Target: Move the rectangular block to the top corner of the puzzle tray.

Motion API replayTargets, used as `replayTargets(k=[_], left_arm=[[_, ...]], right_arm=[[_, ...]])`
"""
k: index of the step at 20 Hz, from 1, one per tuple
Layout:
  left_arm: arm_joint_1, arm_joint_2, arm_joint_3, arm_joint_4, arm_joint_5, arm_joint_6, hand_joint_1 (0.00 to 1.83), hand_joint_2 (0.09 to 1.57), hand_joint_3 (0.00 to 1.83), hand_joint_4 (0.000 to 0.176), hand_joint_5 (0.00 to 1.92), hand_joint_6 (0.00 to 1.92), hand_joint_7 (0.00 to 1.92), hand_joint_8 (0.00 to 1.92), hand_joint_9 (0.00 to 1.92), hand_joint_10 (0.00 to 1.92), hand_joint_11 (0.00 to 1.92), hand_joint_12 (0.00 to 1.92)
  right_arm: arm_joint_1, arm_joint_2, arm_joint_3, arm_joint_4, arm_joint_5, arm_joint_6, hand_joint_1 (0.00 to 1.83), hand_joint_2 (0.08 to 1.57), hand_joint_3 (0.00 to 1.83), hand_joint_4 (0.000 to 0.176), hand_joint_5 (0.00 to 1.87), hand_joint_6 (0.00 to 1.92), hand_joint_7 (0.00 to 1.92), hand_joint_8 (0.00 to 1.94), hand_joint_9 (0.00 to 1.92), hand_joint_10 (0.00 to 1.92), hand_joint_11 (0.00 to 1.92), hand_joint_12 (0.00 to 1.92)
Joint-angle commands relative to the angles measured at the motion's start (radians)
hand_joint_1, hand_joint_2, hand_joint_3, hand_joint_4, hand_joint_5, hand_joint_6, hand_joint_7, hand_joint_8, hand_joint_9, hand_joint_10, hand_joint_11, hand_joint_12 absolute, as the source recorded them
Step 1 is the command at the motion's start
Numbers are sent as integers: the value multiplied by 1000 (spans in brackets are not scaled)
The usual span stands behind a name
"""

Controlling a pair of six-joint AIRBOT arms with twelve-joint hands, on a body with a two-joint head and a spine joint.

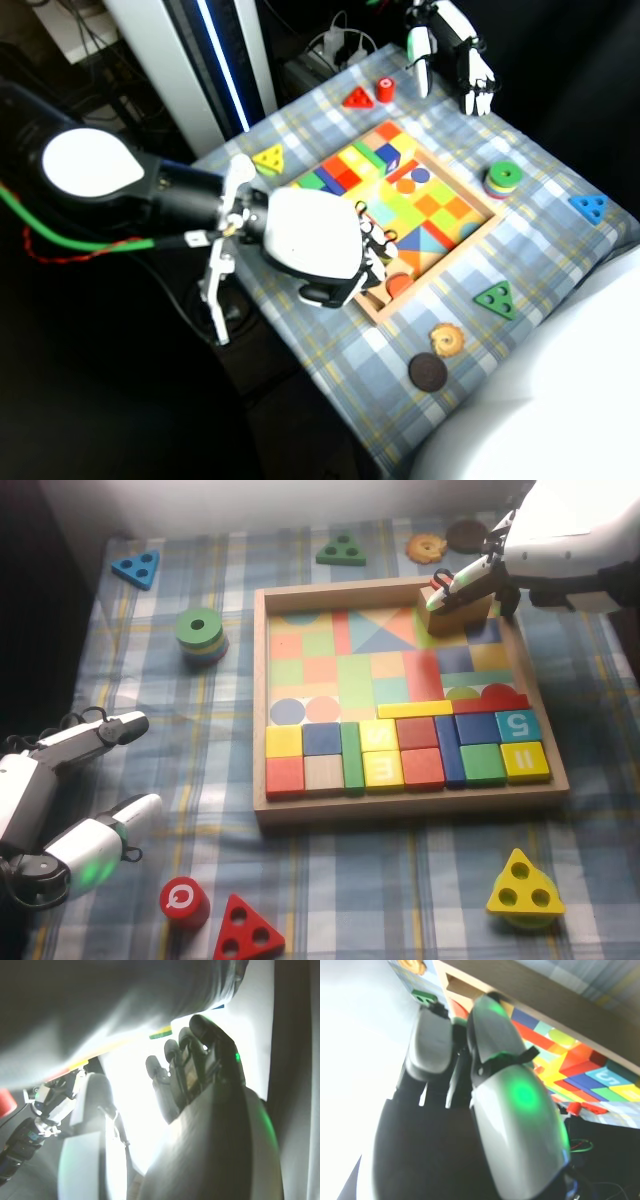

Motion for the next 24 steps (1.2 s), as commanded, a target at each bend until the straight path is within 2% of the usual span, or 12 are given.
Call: replayTargets(k=[1,3,4,5,6,8,12,14,17,18,19,24], left_arm=[[-3,2,1,43,-107,-10,984,1195,0,54,597,0,442,0,315,2,0,822],[-3,1,1,43,-107,-10,987,1197,0,55,601,2,446,2,325,6,0,821],[-3,1,1,43,-108,-10,998,1194,0,55,603,1,444,1,323,4,0,849],[-2,1,1,43,-108,-10,1001,1194,0,53,600,0,444,1,327,6,0,855],[-2,1,1,43,-108,-11,1014,1190,0,49,606,2,446,1,324,4,0,851],[1,1,2,43,-109,-12,992,1193,0,51,601,0,446,1,333,7,0,875],[2,1,3,42,-109,-16,990,1196,0,48,592,0,432,2,321,4,0,866],[2,1,4,42,-107,-19,998,1199,0,52,587,0,421,1,307,2,0,822],[2,2,5,42,-107,-20,993,1195,0,38,600,2,434,2,322,8,0,870],[2,2,5,42,-107,-20,988,1197,0,51,592,1,435,1,313,3,0,833],[2,2,5,42,-108,-20,1008,1190,0,34,602,3,447,2,324,7,0,880],[2,2,5,42,-108,-21,1006,1202,2,40,586,1,425,0,296,2,0,754]], right_arm=[[-5,2,13,-6,-46,-18,1594,1186,0,7,505,3,1277,1941,1510,1921,1566,1921],[-5,2,10,-5,-46,-18,1580,1196,3,19,486,2,1259,1941,1516,1921,1570,1921],[-5,2,5,-5,-46,-18,1398,1210,28,8,492,3,855,1568,1480,1921,1545,1921],[-5,4,-3,-5,-46,-18,1358,1209,42,24,483,1,777,1490,1457,1921,1523,1921],[3,16,-15,-4,-46,-18,1549,1201,30,39,455,0,954,1740,1482,1921,1541,1921],[17,46,-47,9,-46,-18,1576,1191,14,84,453,4,1007,1933,1411,1921,1486,1921],[25,95,-105,23,-43,-22,1604,1199,12,51,491,4,1059,1941,1390,1921,1456,1921],[25,97,-120,21,-43,-33,1575,1212,11,69,477,4,940,1941,1293,1921,1368,1921],[24,96,-116,17,-44,-33,1580,1199,3,65,507,10,968,1941,1289,1921,1370,1921],[24,91,-113,16,-44,-33,1588,1181,0,30,545,14,1010,1941,1315,1921,1404,1921],[24,88,-111,15,-44,-34,1581,1176,0,24,554,12,1013,1941,1329,1921,1415,1921],[20,56,-97,-45,-48,-34,1553,1192,1,49,553,3,1046,1941,1371,1921,1450,1921]])
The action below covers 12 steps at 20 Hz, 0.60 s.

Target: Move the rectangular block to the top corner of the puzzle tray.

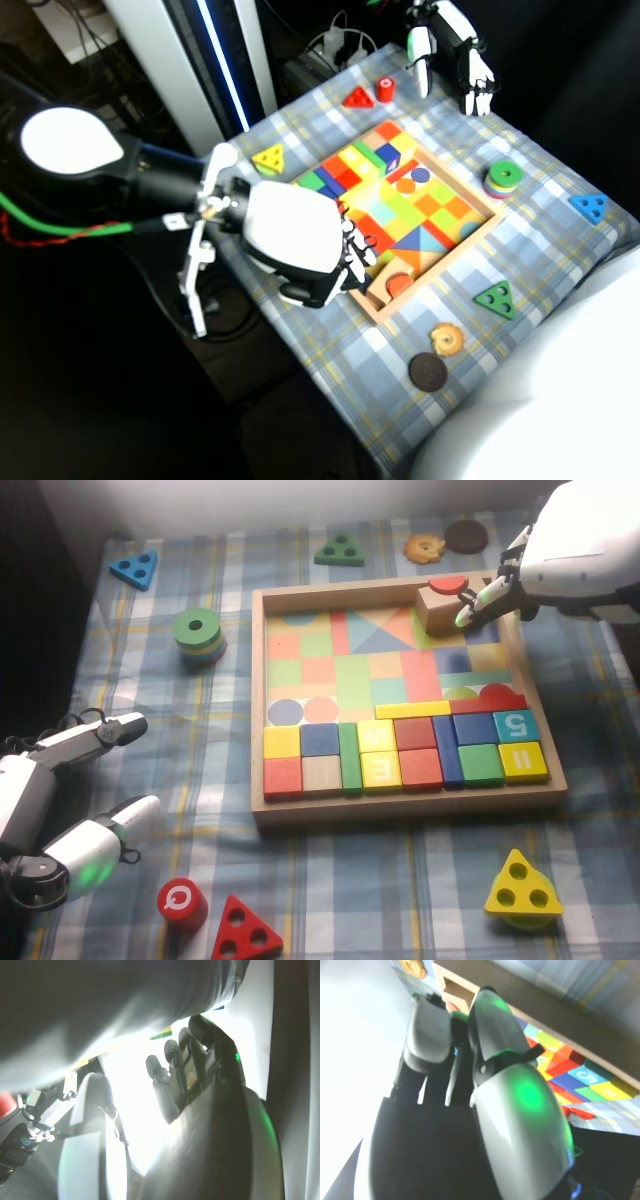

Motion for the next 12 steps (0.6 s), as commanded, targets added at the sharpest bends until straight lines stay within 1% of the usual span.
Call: replayTargets(k=[1,2,4,5,6,7,8,9,10,11,12], left_arm=[[-1,2,3,43,-108,-10,1021,1194,0,30,597,3,432,1,302,6,0,772],[-1,2,3,43,-107,-11,1012,1188,0,42,613,2,446,2,322,12,0,841],[-1,2,3,43,-108,-11,1007,1188,0,42,613,2,446,1,325,12,0,848],[-1,2,3,43,-108,-12,993,1198,2,33,596,2,440,1,316,7,0,779],[-1,2,3,43,-108,-12,993,1198,2,33,596,2,440,1,316,7,0,779],[-1,2,3,43,-108,-12,995,1199,0,30,588,0,436,0,304,1,0,721],[-1,2,3,43,-108,-12,986,1200,0,31,590,0,436,0,306,1,0,733],[-1,2,2,43,-108,-12,990,1197,0,35,598,2,444,2,325,8,0,847],[-1,2,2,43,-108,-12,999,1195,0,33,602,2,443,0,322,6,0,850],[-1,2,2,43,-108,-12,999,1195,0,33,602,2,443,0,322,6,0,850],[-1,2,2,43,-109,-12,1003,1195,0,22,607,3,444,0,322,6,0,850]], right_arm=[[10,-11,6,19,4,-8,1561,1194,2,38,537,1,1035,1941,1382,1921,1458,1921],[8,-22,15,17,4,-8,1562,1188,0,36,535,1,1059,1941,1397,1921,1472,1921],[7,-34,26,17,4,-8,1555,1202,5,36,514,2,1084,1941,1415,1921,1494,1921],[7,-38,31,17,3,-8,1562,1190,0,42,524,9,1077,1941,1445,1921,1513,1921],[7,-39,34,17,2,-8,1562,1190,0,42,524,9,1077,1941,1445,1921,1513,1921],[7,-39,37,17,1,-8,1596,1177,0,47,502,0,1087,1941,1474,1921,1522,1921],[7,-42,41,17,0,-8,1591,1166,0,59,509,3,1150,1941,1505,1921,1533,1921],[7,-47,45,17,0,-8,1601,1168,0,39,472,2,1219,1941,1515,1921,1542,1921],[7,-49,48,17,0,-8,1606,1165,0,36,447,7,1298,1941,1533,1921,1551,1921],[7,-54,54,17,-1,-8,1606,1165,0,36,447,7,1298,1941,1533,1921,1551,1921],[7,-56,57,17,-2,-8,1598,1169,0,27,432,3,1348,1941,1547,1921,1564,1921]])
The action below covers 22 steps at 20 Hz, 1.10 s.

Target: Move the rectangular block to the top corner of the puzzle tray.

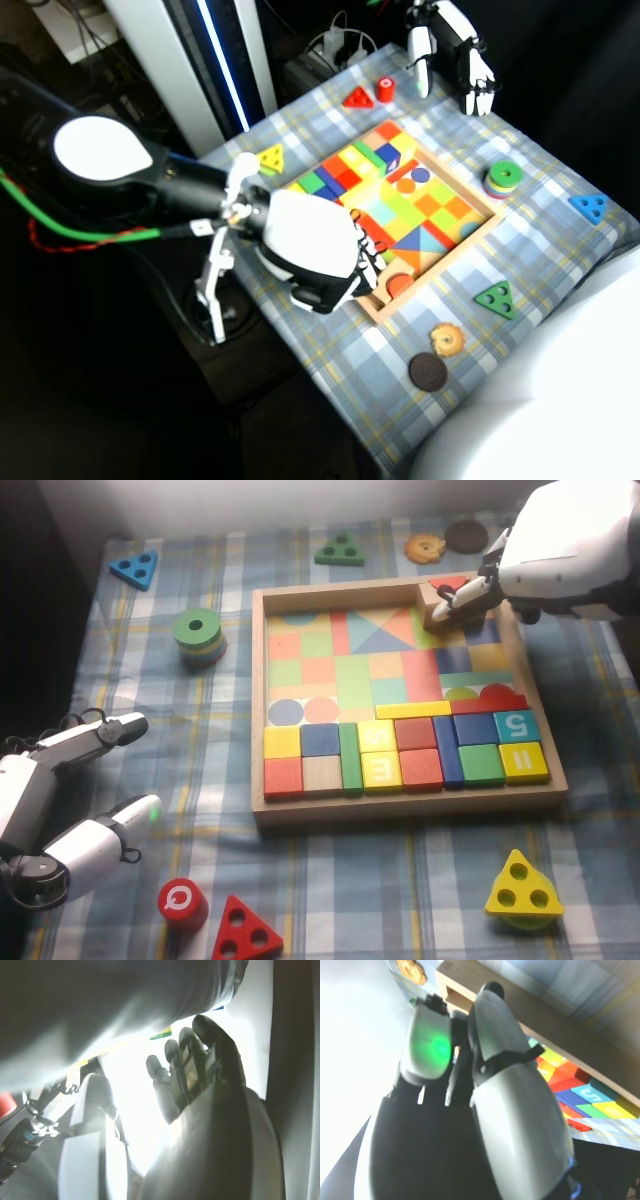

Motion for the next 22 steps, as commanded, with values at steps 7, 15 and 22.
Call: replayTargets(k=[7,15,22], left_arm=[[0,2,1,42,-111,-14,1009,1195,0,32,599,2,428,1,301,5,0,753],[2,2,1,41,-111,-15,1004,1191,0,36,601,1,438,2,310,5,0,747],[5,2,2,37,-113,-15,990,1193,0,41,608,2,443,0,319,5,0,853]], right_arm=[[8,-12,25,29,-3,-5,1586,1165,0,0,381,7,1300,1941,1520,1921,1553,1921],[27,41,-40,36,-3,-5,1572,1182,5,46,439,7,1194,1941,1465,1921,1516,1921],[43,134,-140,180,-1,-102,1588,1204,5,13,434,4,1164,1941,1476,1921,1544,1921]])
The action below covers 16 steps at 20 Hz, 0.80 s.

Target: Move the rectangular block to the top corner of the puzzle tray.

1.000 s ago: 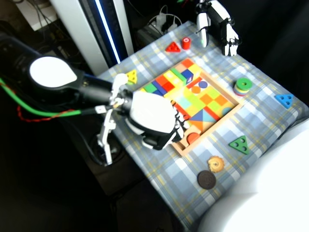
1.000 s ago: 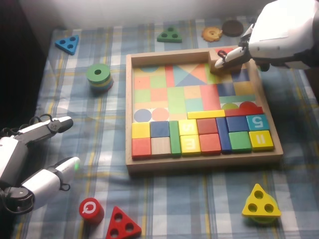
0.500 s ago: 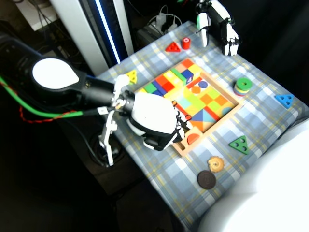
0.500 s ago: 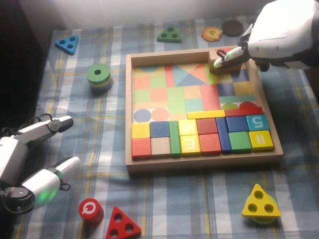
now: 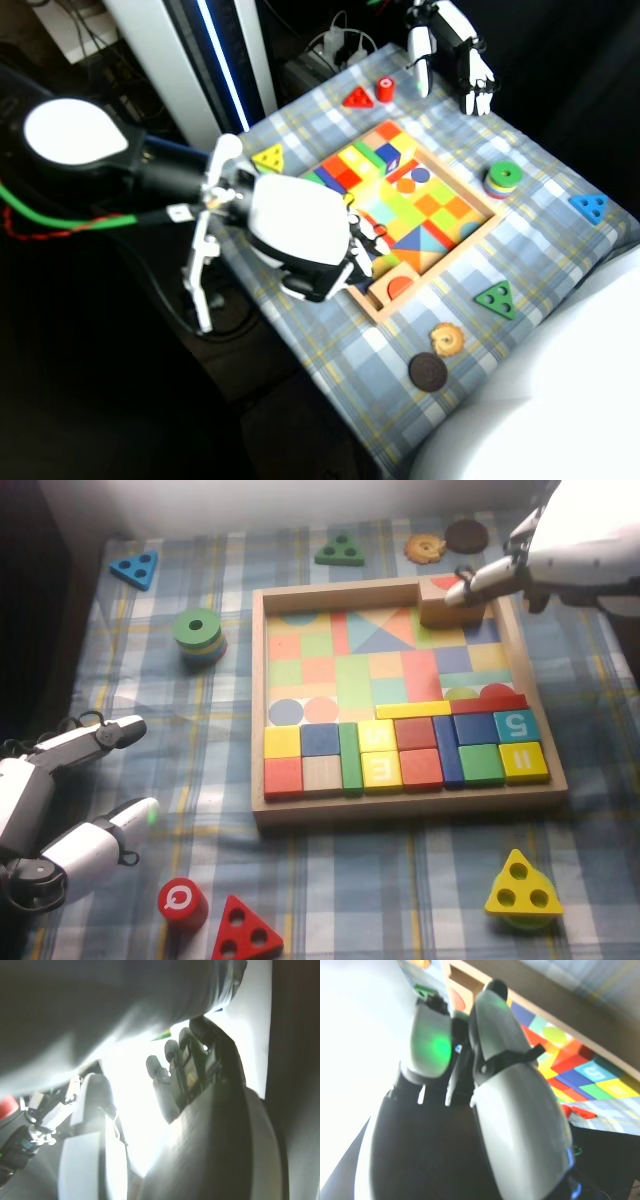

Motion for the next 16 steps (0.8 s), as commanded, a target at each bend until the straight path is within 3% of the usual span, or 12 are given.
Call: replayTargets(k=[1,3,4,5,7,8,9,10,12,13,15,16], left_arm=[[-2,2,2,40,-114,-11,986,1197,1,44,598,1,426,0,294,2,0,805],[3,5,2,39,-122,-12,967,1201,3,51,589,0,433,2,312,10,0,854],[5,7,1,39,-125,-13,966,1202,3,53,587,0,439,4,318,13,0,858],[9,11,-1,37,-130,-14,970,1206,2,35,587,0,437,2,311,9,0,831],[14,17,-5,34,-134,-14,990,1205,0,10,592,2,439,2,305,6,0,817],[16,18,-6,31,-138,-14,982,1207,0,15,592,1,438,0,302,4,0,769],[20,21,-8,25,-147,-14,982,1210,1,18,592,0,437,0,298,2,0,728],[23,24,-10,21,-154,-14,971,1213,1,15,596,1,430,0,289,1,0,687],[24,32,-10,19,-155,-13,965,1212,0,35,593,0,428,1,285,2,0,677],[24,40,-10,19,-156,-13,963,1211,0,36,594,1,431,2,287,3,0,677],[23,45,-11,19,-165,-13,925,1228,2,45,582,1,419,2,277,3,0,528],[23,46,-11,17,-169,-13,928,1228,1,50,582,2,417,2,278,4,0,511]], right_arm=[[18,19,-15,93,22,-56,1590,1195,0,5,436,1,1178,1941,1467,1921,1529,1921],[12,70,-69,336,30,-331,1579,1210,6,24,421,7,1263,1941,1514,1921,1559,1921],[-6,100,-105,543,52,-564,1554,1226,12,11,403,3,1256,1941,1498,1921,1542,1921],[-48,132,-145,813,105,-812,1437,1251,22,42,410,5,1269,1941,1516,1921,1549,1921],[-119,172,-191,1040,206,-998,1182,1273,27,59,386,1,1256,1941,1522,1921,1538,1921],[-146,186,-208,1104,244,-1039,1110,1262,18,64,343,1,1253,1941,1527,1921,1532,1921],[-195,202,-232,1202,316,-1099,1099,1261,13,46,316,0,1231,1941,1525,1921,1530,1921],[-242,212,-250,1269,370,-1141,1061,1243,4,0,320,2,1199,1941,1497,1921,1499,1921],[-341,229,-296,1405,495,-1239,833,1245,4,0,316,4,1152,1941,1462,1921,1463,1921],[-436,239,-336,1512,613,-1304,636,1276,17,0,276,6,1142,1941,1450,1921,1450,1921],[-562,239,-377,1639,784,-1338,211,1327,13,0,229,2,1012,1941,1317,1921,1321,1921],[-668,237,-396,1730,917,-1338,122,1330,8,0,245,5,952,1896,1249,1921,1256,1921]])
